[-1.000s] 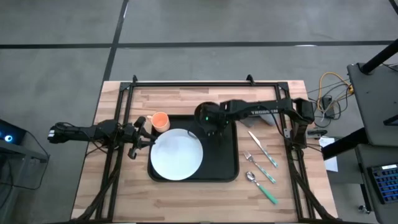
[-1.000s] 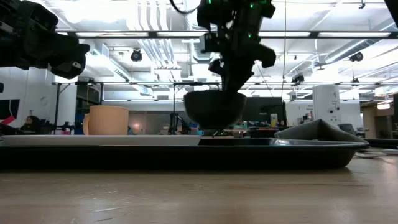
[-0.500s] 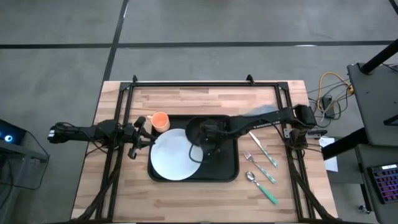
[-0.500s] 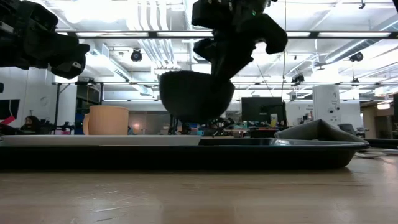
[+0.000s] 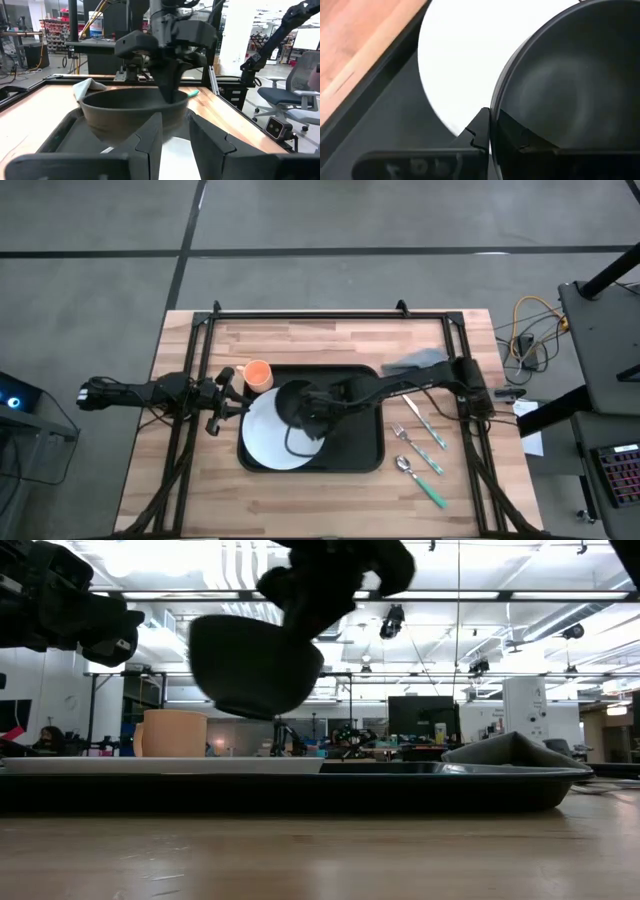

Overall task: Set up tray
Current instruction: Put the black bowl on top of the white plate

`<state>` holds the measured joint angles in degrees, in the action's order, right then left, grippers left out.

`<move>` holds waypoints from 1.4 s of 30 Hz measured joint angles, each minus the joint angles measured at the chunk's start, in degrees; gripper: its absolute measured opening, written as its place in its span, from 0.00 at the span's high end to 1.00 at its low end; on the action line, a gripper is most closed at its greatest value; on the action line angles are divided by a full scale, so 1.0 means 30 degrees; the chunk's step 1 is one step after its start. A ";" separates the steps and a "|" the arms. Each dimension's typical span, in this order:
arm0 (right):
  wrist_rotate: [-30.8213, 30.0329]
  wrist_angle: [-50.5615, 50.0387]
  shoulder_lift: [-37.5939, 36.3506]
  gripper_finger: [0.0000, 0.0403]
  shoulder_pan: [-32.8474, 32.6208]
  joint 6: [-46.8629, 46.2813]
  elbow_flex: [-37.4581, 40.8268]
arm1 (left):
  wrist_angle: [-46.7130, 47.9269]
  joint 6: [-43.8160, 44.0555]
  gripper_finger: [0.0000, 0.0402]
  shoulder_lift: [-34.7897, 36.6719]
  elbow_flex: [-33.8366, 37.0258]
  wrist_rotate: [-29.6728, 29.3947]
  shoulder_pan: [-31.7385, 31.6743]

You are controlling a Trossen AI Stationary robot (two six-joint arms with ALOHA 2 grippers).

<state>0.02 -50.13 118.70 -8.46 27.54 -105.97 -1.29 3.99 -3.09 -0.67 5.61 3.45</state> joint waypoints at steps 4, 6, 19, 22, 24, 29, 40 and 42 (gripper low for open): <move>-0.0061 -0.1273 0.1506 0.98 -0.0055 0.0521 -0.2053 | 0.0004 -0.0003 0.80 0.0000 0.0000 0.0004 -0.0002; -0.0056 -0.1823 0.2408 0.98 -0.0055 0.0597 -0.3058 | 0.0004 0.0000 0.80 0.0000 0.0000 0.0000 0.0002; 0.0698 -0.4176 0.6441 0.98 -0.0108 0.1816 -0.8404 | 0.0004 0.0000 0.80 0.0000 0.0000 0.0000 0.0005; 0.0696 -0.4478 0.6774 0.98 -0.0219 0.1905 -0.8739 | 0.0004 -0.0004 0.80 0.0000 0.0000 0.0004 0.0006; 0.0691 -0.4596 0.6990 0.98 -0.0277 0.1905 -0.8876 | 0.0004 0.0000 0.80 0.0000 0.0000 0.0000 0.0004; 0.0667 -0.4531 0.7014 0.98 -0.0361 0.1913 -0.8911 | 0.0004 -0.0004 0.80 0.0000 0.0000 0.0002 0.0001; 0.0828 -0.4058 0.7058 0.98 -0.0353 0.2044 -0.8670 | 0.0004 -0.0003 0.80 0.0000 0.0000 0.0003 0.0006; 0.1533 -0.3940 0.7058 0.98 -0.0341 0.2252 -0.8639 | 0.0004 -0.0005 0.80 0.0000 0.0000 0.0005 -0.0002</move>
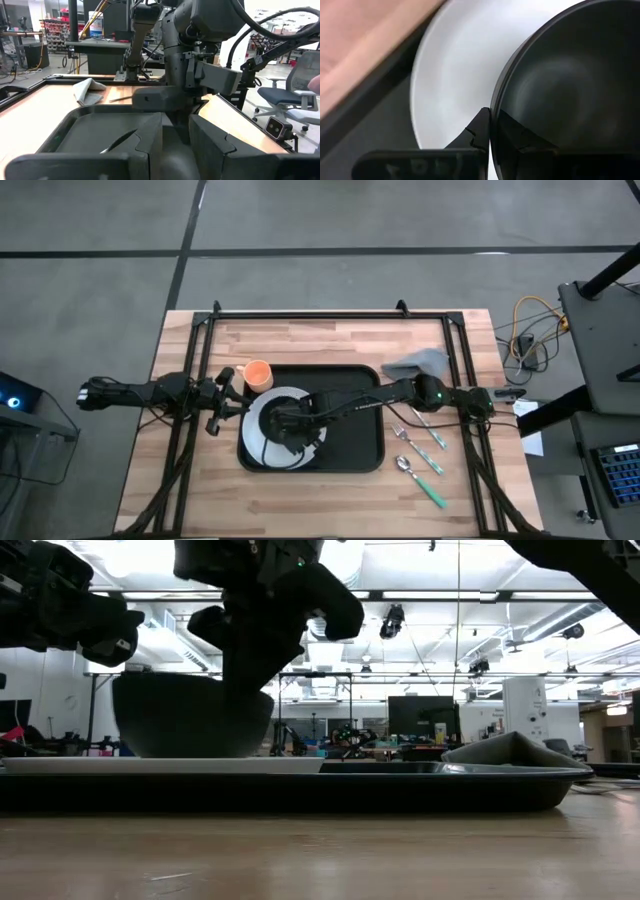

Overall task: Set up tray
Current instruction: Put the black bowl on top of the white plate

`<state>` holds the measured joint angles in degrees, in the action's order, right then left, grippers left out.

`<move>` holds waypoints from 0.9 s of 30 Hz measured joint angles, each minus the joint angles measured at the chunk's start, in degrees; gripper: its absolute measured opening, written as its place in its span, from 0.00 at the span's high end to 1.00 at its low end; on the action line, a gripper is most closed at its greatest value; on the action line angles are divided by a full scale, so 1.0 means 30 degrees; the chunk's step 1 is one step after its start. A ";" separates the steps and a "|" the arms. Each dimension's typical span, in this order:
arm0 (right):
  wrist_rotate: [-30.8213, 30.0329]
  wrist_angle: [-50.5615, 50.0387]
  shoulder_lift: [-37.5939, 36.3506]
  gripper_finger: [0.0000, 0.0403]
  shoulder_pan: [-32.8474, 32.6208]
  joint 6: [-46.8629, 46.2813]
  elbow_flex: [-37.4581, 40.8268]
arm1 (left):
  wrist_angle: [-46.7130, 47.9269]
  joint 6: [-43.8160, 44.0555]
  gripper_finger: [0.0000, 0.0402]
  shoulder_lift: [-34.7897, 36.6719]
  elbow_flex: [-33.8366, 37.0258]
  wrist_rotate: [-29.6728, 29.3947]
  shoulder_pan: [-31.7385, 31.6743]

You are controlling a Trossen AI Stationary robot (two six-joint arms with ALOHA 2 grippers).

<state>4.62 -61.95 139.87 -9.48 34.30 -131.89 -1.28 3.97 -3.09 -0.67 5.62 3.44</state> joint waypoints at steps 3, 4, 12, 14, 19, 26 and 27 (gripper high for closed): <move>0.0481 0.0321 0.0000 0.98 -0.0033 0.0127 0.0042 | 0.0000 0.0002 0.80 0.0000 0.0000 -0.0005 0.0004; 0.0486 0.0376 0.0000 0.98 -0.0042 0.0132 0.0045 | -0.0006 -0.0002 0.80 0.0000 0.0000 0.0002 0.0006; 0.0437 0.0461 0.0000 0.98 -0.0027 0.0280 0.0100 | 0.0000 0.0002 0.80 0.0000 0.0000 -0.0005 0.0001; 0.0437 0.0517 0.0000 0.98 -0.0035 0.0280 0.0100 | 0.0000 0.0004 0.80 0.0000 0.0000 -0.0004 0.0000; 0.0408 0.0982 0.0000 0.98 -0.0005 0.0023 0.0171 | 0.0000 -0.0002 0.80 0.0000 0.0000 -0.0005 0.0007; 0.0099 0.0902 0.0000 0.98 -0.0005 -0.0019 0.0442 | 0.0000 -0.0002 0.80 0.0000 0.0000 -0.0002 0.0004; -0.0165 0.0901 0.0000 0.98 -0.0005 -0.0019 0.0516 | 0.0000 0.0005 0.80 0.0000 0.0000 -0.0001 0.0004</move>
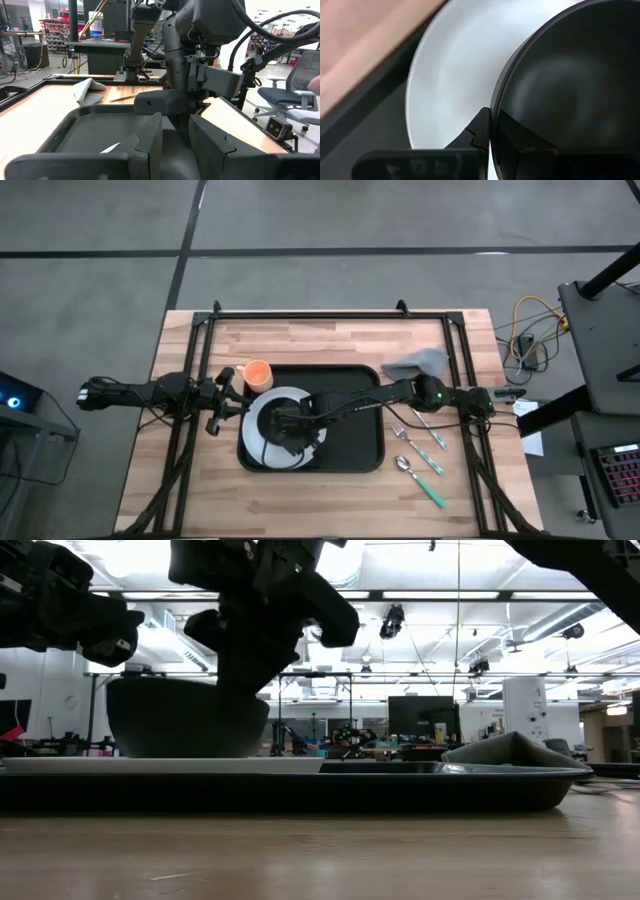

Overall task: Set up tray
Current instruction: Put the black bowl on top of the white plate

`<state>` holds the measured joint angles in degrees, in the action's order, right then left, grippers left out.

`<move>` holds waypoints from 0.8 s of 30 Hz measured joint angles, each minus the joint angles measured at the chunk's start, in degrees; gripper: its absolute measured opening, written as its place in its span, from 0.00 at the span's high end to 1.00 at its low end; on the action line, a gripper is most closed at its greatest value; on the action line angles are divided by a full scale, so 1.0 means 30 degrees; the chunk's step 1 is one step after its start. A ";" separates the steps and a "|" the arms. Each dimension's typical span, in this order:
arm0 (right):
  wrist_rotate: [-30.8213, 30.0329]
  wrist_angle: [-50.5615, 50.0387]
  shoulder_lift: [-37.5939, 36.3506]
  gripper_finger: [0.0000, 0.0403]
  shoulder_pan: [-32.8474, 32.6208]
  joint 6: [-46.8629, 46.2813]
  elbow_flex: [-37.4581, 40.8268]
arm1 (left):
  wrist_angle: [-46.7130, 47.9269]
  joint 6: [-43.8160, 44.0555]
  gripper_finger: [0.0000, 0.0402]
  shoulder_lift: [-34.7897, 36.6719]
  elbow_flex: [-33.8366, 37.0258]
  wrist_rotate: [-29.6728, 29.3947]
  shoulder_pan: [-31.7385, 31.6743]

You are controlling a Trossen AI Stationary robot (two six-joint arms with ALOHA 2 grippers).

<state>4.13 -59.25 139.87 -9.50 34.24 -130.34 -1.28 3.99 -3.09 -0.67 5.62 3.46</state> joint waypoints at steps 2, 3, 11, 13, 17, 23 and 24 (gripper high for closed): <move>-0.0363 -0.0057 0.0000 0.98 0.0007 -0.0015 0.0063 | 0.0000 -0.0007 0.80 0.0000 0.0000 -0.0002 -0.0002; -0.0448 -0.0046 0.0000 0.98 0.0027 -0.0016 0.0088 | 0.0000 -0.0006 0.80 0.0000 0.0000 -0.0004 -0.0004; -0.0432 -0.0108 0.0000 0.98 0.0053 -0.0323 0.0110 | 0.0000 -0.0005 0.80 0.0000 0.0000 -0.0002 -0.0004; -0.0432 -0.0118 0.0000 0.98 0.0058 -0.0484 0.0110 | -0.0002 -0.0002 0.80 0.0000 0.0000 0.0000 0.0000; -0.0432 -0.0130 0.0000 0.98 0.0080 -0.0488 0.0110 | 0.0000 -0.0003 0.80 0.0000 0.0000 -0.0004 -0.0001; -0.0432 -0.0145 -0.0001 0.94 0.0102 -0.0593 0.0110 | 0.0000 -0.0001 0.80 0.0000 0.0000 -0.0002 -0.0004; -0.0432 -0.0151 -0.0001 0.93 0.0102 -0.0715 0.0110 | -0.0003 0.0000 0.80 0.0000 0.0000 -0.0001 -0.0004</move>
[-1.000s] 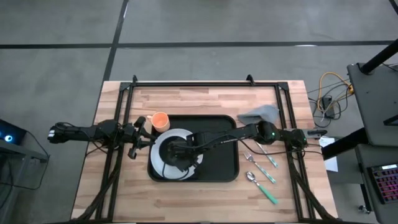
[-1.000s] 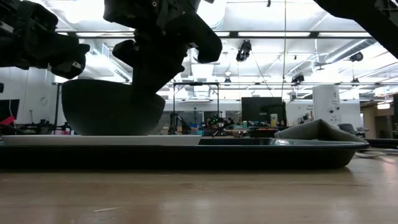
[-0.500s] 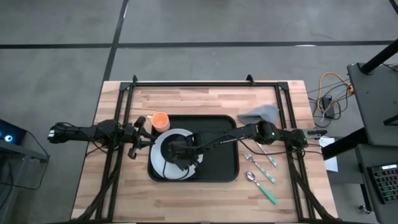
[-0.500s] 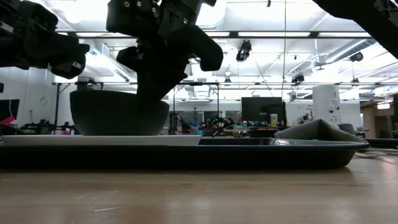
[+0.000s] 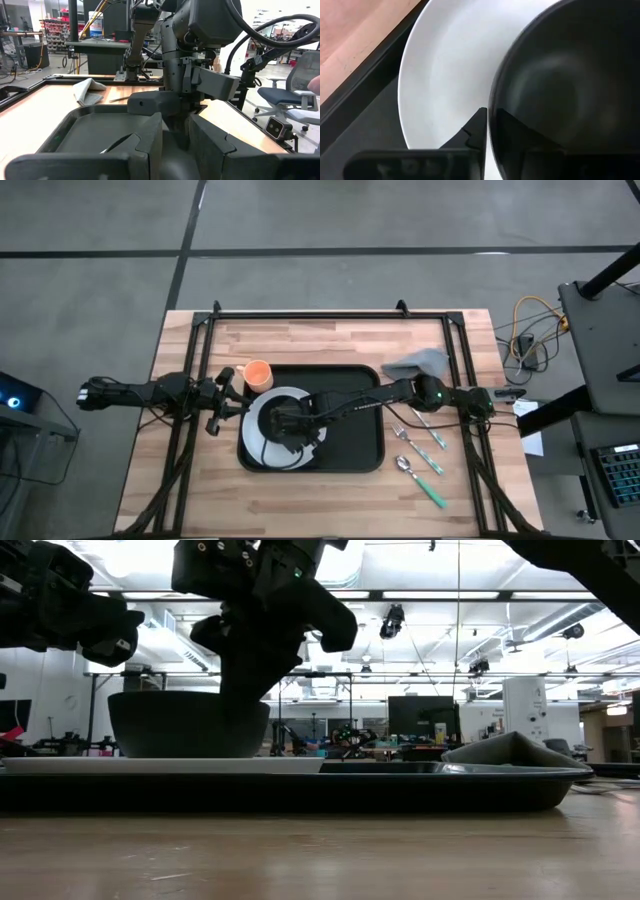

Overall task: Set up tray
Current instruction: Put the black bowl on top of the white plate, then put the gray napkin on the black serving tray

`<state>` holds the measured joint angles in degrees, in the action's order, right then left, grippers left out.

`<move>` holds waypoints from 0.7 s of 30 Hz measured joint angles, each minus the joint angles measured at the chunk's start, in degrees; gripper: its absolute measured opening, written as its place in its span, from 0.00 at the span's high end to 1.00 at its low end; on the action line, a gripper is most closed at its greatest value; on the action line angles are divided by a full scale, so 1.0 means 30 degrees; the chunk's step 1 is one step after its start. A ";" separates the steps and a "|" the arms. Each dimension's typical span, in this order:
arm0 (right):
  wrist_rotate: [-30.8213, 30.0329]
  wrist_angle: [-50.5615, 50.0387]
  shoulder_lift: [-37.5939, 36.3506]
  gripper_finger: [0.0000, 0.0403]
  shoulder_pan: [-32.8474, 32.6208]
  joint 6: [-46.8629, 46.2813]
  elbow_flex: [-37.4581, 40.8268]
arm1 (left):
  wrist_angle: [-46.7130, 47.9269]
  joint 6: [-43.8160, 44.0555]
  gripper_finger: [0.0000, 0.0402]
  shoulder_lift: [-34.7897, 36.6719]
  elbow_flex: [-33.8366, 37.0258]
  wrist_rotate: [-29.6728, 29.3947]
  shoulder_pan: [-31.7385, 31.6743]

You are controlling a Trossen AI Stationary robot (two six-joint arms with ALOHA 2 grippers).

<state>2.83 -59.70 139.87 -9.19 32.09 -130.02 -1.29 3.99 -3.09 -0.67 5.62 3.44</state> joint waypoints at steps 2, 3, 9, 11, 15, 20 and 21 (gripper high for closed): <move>0.0006 -0.0012 0.0001 0.89 0.0015 -0.0234 0.0000 | 0.0003 -0.0007 0.80 0.0000 0.0000 0.0000 0.0007; 0.0000 -0.0023 0.0001 0.87 0.0020 -0.0340 0.0000 | 0.0003 -0.0001 0.80 0.0000 0.0000 0.0004 0.0001; 0.0000 -0.0073 -0.0118 0.76 0.0029 -0.0720 0.0000 | 0.0003 0.0000 0.80 0.0000 0.0000 -0.0001 0.0000; -0.0031 -0.0177 -0.0264 0.74 0.0029 -0.0824 0.0000 | 0.0003 -0.0006 0.80 0.0000 0.0000 -0.0002 0.0006; -0.1077 -0.0649 -0.0702 0.70 0.0029 -0.1077 -0.0007 | 0.0003 0.0000 0.80 0.0000 0.0000 -0.0001 0.0002; -0.1607 -0.1552 -0.1225 0.66 0.0044 -0.1586 -0.0007 | 0.0003 0.0000 0.80 0.0000 0.0000 0.0003 0.0000; -0.1620 -0.1751 -0.1323 0.66 0.0044 -0.1737 -0.0007 | 0.0000 -0.0004 0.80 0.0000 0.0000 -0.0003 0.0004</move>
<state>-2.03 -64.95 135.90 -9.06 26.88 -130.04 -1.29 3.98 -3.09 -0.67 5.61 3.45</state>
